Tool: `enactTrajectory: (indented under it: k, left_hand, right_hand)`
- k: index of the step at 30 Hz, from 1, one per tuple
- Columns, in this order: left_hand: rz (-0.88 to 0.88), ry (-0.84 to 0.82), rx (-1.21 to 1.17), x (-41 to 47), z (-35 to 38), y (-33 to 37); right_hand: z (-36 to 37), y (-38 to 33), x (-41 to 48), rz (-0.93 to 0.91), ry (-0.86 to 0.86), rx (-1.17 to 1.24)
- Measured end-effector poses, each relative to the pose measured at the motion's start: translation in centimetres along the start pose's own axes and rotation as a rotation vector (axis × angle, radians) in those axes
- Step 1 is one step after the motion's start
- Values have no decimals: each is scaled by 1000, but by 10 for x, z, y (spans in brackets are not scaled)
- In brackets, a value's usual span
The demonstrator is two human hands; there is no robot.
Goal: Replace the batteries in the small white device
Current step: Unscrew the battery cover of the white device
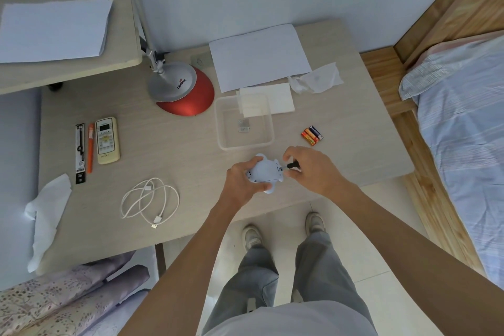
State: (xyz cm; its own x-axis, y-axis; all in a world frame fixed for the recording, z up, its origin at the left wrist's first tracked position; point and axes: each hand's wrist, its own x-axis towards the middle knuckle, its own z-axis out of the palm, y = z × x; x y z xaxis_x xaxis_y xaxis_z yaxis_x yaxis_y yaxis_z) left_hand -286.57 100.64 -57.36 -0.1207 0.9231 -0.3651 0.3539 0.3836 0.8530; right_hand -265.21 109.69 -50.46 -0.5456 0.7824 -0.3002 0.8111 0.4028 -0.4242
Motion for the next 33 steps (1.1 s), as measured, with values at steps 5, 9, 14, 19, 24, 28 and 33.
enactTrajectory:
  k: [5,9,14,19,24,28,33]
  left_hand:
    - [2,-10,-5,0,0,1]
    - [11,-2,10,-1,1,1]
    - [9,-2,3,-1,2,0]
    - [8,-2,11,0,1,-2]
    - [9,-3,4,0,2,-4]
    - [13,-6,14,0,1,-4]
    - [1,-1,2,0,1,-4]
  right_hand:
    - [0,-1,-2,-14,-18,-5]
    - [0,-2,1,25,43,24]
    - [0,-3,-1,14,3,14]
    - [2,2,-1,-4,2,-7]
    - [3,3,0,47,52,24]
    - [3,3,-2,45,-3,27]
    - [4,3,-4,47,29,-4]
